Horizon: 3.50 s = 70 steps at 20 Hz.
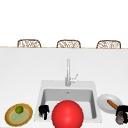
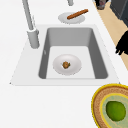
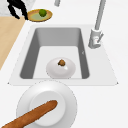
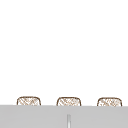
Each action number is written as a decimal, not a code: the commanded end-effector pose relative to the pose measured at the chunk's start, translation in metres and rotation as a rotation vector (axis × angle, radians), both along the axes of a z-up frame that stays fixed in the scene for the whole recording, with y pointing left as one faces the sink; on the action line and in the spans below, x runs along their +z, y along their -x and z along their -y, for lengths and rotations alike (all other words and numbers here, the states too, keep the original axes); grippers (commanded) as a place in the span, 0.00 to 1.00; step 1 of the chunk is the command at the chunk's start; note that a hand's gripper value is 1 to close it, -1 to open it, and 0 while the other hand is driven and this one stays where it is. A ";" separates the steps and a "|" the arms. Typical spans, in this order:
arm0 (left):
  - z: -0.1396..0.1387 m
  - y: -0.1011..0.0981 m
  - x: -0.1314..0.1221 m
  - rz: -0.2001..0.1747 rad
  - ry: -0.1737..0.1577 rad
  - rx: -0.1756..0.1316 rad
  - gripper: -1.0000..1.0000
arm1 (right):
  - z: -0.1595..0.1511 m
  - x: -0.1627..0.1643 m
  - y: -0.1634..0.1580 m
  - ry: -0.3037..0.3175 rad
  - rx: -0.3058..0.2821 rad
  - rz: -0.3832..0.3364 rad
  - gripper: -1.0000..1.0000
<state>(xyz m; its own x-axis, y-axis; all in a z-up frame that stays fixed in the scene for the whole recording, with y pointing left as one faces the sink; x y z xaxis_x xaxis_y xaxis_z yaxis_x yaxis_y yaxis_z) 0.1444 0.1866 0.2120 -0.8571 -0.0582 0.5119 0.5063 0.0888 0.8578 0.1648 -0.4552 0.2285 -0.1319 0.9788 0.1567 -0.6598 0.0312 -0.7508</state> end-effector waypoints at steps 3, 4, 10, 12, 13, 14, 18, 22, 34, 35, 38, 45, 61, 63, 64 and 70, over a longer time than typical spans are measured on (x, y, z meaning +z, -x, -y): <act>0.000 0.000 0.000 0.000 0.000 0.000 0.50 | 0.029 -0.033 -0.017 -0.005 0.000 0.043 1.00; 0.000 0.000 0.000 0.000 0.000 0.000 0.50 | 0.026 -0.039 -0.019 0.006 0.008 0.033 1.00; 0.000 0.000 0.000 0.000 0.000 0.000 0.50 | 0.032 -0.061 -0.060 0.047 -0.001 -0.012 1.00; 0.000 0.000 0.000 0.000 0.000 0.000 0.50 | 0.038 -0.073 -0.068 0.049 -0.001 -0.010 1.00; 0.000 0.000 0.000 0.000 0.000 0.000 0.50 | 0.042 -0.078 -0.071 0.042 0.001 -0.012 1.00; 0.000 0.000 0.000 0.000 0.000 0.000 0.50 | 0.047 -0.084 -0.071 0.029 0.000 -0.019 1.00; 0.000 0.000 0.000 0.000 0.000 0.000 0.50 | 0.056 -0.109 -0.075 -0.010 -0.010 -0.033 1.00; 0.000 0.000 0.000 0.000 0.000 0.000 0.50 | 0.053 -0.104 -0.096 -0.024 -0.033 -0.112 1.00; 0.000 0.000 0.000 0.000 0.000 0.000 0.50 | 0.053 -0.059 -0.105 0.089 -0.009 -0.131 0.00; 0.000 0.000 0.000 0.000 0.000 0.000 0.50 | 0.054 -0.053 -0.105 0.084 -0.008 -0.140 0.00; 0.000 0.000 0.000 0.000 0.000 0.000 0.50 | 0.058 -0.039 -0.103 0.093 -0.009 -0.144 0.00; 0.000 0.000 0.000 0.000 0.000 0.000 0.50 | 0.057 -0.009 -0.107 0.103 -0.052 -0.175 0.00; 0.000 0.000 0.000 0.000 0.000 0.000 0.50 | 0.027 0.032 -0.123 0.245 -0.180 -0.201 0.00; 0.000 0.000 0.000 0.000 0.000 0.000 0.50 | 0.017 0.029 -0.127 0.261 -0.173 -0.204 0.00; 0.000 0.000 0.000 0.000 0.000 0.000 0.50 | 0.012 0.030 -0.126 0.268 -0.172 -0.195 0.00; 0.000 0.000 0.000 0.000 0.000 0.000 0.50 | -0.006 0.036 -0.130 0.269 -0.206 -0.181 0.00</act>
<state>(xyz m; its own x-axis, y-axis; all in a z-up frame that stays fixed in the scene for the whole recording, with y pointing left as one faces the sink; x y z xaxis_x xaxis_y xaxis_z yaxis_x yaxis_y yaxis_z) 0.1444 0.1866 0.2120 -0.8571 -0.0582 0.5119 0.5063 0.0888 0.8578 0.2932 -0.4585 0.2615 0.0091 0.9905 -0.1374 -0.7804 -0.0789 -0.6203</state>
